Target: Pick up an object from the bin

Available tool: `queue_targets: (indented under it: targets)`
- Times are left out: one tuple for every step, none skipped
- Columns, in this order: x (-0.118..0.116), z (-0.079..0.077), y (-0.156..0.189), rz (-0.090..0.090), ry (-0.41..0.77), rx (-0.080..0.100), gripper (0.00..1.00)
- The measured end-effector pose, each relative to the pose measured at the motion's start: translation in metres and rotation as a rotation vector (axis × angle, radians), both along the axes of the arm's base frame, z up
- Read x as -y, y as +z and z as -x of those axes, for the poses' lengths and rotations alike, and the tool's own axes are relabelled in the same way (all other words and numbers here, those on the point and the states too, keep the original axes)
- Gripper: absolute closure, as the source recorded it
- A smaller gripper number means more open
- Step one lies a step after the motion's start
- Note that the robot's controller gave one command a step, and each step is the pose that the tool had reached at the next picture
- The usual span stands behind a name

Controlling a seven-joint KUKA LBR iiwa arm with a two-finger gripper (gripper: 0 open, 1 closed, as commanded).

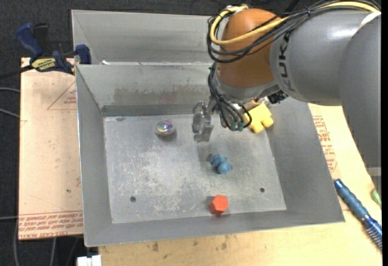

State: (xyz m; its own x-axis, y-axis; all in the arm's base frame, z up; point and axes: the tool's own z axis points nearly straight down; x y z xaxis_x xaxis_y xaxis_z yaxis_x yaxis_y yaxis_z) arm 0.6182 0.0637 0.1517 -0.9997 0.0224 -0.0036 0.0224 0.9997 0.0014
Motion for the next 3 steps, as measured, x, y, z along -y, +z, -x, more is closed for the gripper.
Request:
queue_targets:
  targets:
    - [0.0,0.0,0.0,0.0,0.0,0.0,0.0]
    - [-0.072,-0.029,-0.02,-0.003,-0.015,0.002,0.0]
    - [-0.023,-0.027,-0.081,0.003,0.067,-0.007,0.0]
